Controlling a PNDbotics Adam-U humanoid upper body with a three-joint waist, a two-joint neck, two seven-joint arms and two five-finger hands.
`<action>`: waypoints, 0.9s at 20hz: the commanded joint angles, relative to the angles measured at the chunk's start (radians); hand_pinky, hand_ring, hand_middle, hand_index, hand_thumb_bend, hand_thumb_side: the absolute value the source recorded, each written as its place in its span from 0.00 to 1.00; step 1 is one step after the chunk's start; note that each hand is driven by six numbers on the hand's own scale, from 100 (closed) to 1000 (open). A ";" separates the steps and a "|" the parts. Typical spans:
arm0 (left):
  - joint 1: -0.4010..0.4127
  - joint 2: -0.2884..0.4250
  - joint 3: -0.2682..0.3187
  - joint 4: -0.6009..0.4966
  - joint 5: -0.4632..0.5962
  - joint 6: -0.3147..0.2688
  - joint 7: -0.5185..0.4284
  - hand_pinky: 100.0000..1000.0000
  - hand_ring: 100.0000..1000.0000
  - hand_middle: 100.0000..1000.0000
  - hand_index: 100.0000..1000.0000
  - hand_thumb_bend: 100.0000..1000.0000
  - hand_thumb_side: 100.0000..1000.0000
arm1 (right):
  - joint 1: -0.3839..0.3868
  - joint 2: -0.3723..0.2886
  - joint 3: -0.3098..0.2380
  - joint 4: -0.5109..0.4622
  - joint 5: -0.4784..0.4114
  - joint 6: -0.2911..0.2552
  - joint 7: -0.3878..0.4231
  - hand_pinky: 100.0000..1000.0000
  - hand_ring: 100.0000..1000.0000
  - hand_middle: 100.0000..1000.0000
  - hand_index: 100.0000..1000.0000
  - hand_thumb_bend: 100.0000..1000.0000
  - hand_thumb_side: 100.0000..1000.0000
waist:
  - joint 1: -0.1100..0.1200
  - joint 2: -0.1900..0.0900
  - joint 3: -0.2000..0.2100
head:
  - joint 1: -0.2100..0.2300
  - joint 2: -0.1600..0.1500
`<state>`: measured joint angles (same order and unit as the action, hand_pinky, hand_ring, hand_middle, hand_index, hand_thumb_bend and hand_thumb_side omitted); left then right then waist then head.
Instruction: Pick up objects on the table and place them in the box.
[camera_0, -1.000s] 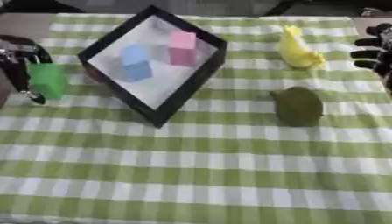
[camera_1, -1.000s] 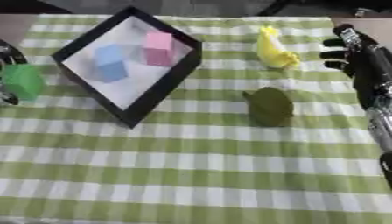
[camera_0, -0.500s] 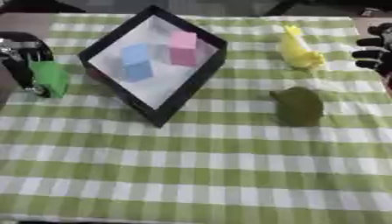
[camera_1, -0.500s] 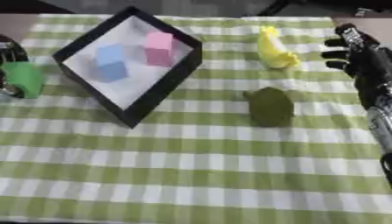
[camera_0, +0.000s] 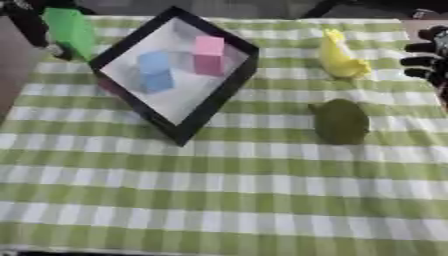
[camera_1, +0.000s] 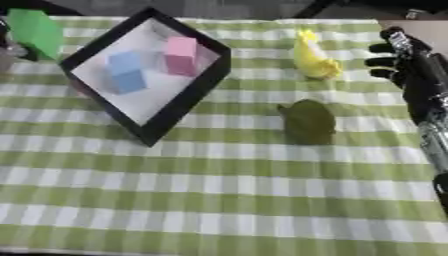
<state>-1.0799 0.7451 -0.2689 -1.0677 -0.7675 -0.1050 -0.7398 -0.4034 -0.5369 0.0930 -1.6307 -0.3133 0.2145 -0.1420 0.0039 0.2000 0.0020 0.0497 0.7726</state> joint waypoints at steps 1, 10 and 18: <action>-0.053 0.000 -0.002 -0.024 -0.015 -0.005 -0.019 0.66 0.60 0.50 0.58 0.57 0.00 | -0.012 -0.022 -0.008 -0.007 -0.002 -0.001 0.004 0.77 0.71 0.70 0.86 0.00 0.78 | 0.003 -0.016 -0.001 | -0.002 -0.003; -0.189 -0.133 -0.004 0.046 -0.085 -0.035 -0.030 0.66 0.60 0.50 0.58 0.56 0.00 | -0.017 -0.017 -0.003 -0.005 -0.002 0.000 0.009 0.77 0.71 0.70 0.86 0.00 0.78 | -0.001 -0.019 -0.007 | -0.002 -0.003; -0.222 -0.254 -0.024 0.144 -0.063 -0.056 -0.028 0.66 0.58 0.49 0.58 0.52 0.00 | -0.034 -0.005 0.002 -0.009 -0.002 0.002 0.011 0.77 0.71 0.70 0.86 0.00 0.77 | -0.002 -0.021 -0.024 | -0.006 -0.003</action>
<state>-1.2712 0.4903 -0.2935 -0.9276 -0.8376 -0.1563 -0.7696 -0.4212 -0.5283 0.0998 -1.6303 -0.3133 0.2185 -0.1337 0.0036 0.1999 -0.0213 0.0455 0.7726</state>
